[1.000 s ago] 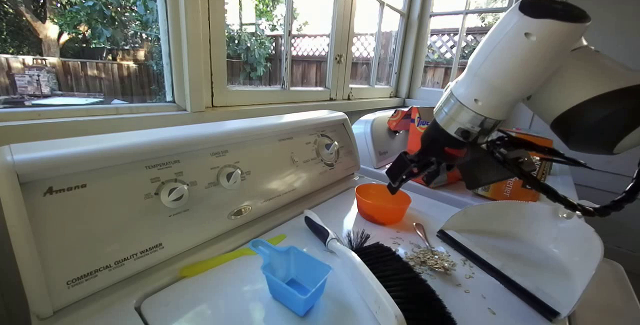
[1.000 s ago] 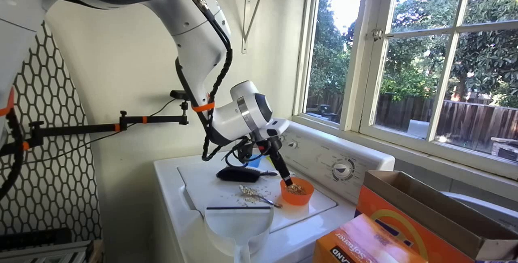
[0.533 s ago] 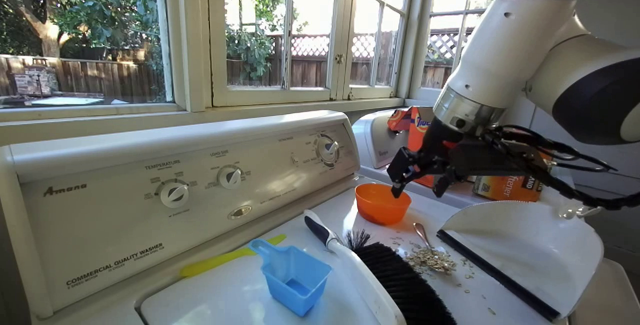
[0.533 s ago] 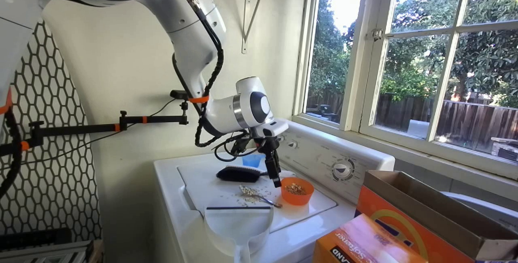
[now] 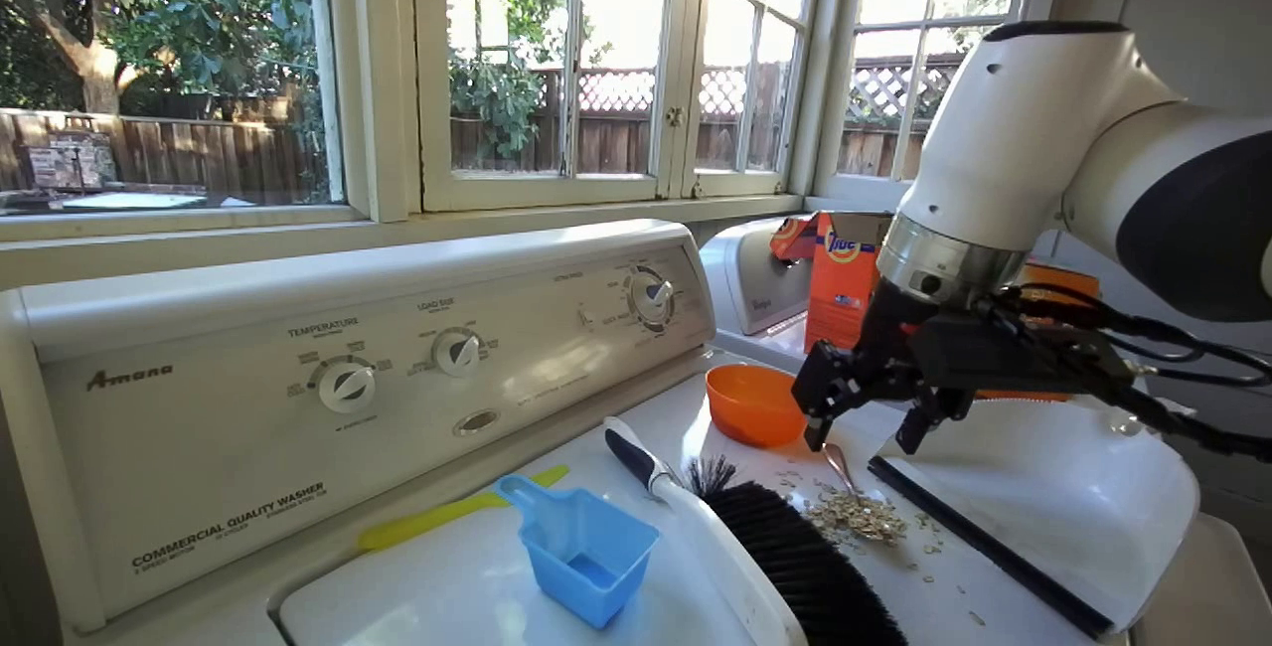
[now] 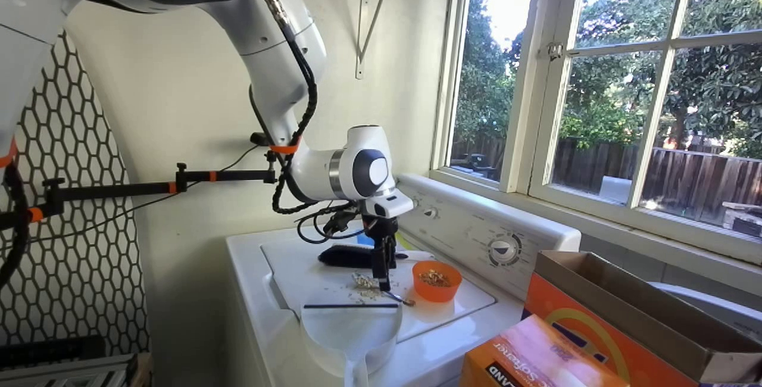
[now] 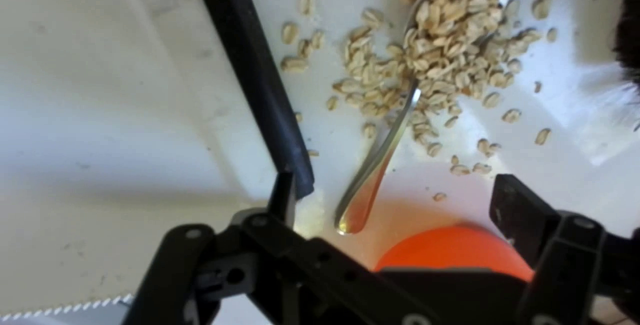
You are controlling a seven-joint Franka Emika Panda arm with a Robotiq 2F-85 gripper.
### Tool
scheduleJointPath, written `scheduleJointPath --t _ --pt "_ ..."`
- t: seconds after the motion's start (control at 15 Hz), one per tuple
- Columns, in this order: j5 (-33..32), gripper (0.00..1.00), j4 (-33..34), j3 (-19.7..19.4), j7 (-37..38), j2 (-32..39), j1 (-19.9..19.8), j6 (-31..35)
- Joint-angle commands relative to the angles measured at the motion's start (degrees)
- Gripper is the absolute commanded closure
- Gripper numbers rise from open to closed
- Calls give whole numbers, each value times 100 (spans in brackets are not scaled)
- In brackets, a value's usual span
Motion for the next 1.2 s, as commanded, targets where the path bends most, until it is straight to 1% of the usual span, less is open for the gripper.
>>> scheduleJointPath --t 0.0,0.33,0.73,1.13 --pt "508 0 -177 -195 -245 17 208 147" --pt "610 0 -160 -416 -155 135 383 142" --pt "825 0 -61 -475 -195 244 451 180" --pt "1019 0 42 -454 -289 293 484 139"
